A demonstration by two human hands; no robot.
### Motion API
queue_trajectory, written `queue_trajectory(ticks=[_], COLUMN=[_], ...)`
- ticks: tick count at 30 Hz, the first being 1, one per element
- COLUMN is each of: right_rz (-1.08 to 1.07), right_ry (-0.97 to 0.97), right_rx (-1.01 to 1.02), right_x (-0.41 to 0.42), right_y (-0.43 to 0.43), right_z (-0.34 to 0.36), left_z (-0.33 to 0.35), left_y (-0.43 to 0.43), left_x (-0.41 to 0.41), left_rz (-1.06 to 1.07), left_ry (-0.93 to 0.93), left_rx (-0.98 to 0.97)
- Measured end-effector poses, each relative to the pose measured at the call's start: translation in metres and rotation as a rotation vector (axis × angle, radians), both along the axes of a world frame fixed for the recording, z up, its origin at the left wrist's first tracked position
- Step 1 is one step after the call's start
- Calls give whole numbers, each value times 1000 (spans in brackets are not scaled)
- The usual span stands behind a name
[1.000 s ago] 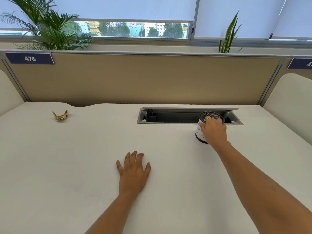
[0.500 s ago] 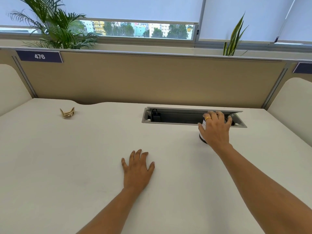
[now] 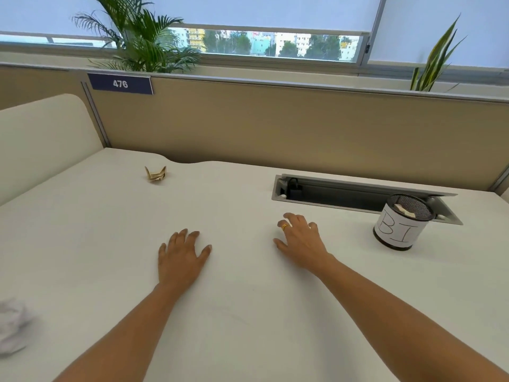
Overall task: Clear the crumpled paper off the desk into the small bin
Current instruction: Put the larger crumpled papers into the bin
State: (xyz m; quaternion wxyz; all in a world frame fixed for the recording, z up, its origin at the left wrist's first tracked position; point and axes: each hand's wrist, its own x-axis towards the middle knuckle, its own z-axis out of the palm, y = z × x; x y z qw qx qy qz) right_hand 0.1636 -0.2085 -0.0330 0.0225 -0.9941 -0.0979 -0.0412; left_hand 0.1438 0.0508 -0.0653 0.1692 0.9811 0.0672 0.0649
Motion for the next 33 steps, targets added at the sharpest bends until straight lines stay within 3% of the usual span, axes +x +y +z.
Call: queue_trajectory(ticks=[5,11,17,27,33], right_rz=[150,292,297,382,355], right_ry=[-3,-9,16,-106,-106], right_rx=[-27,-10,19,-67,7], right_x=[25,64,119,192,221], right_y=[67,147,206,279,308], right_z=[1,-1,7,10,9], left_z=[-1,-1,-8,-13,-8], left_y=[54,63,63,63,60], left_x=[19,42,52,52,50], left_rz=[124,200,228,217,187], left_ry=[-17,-7,-10,-22,32], left_rx=[8,17,41,85,129])
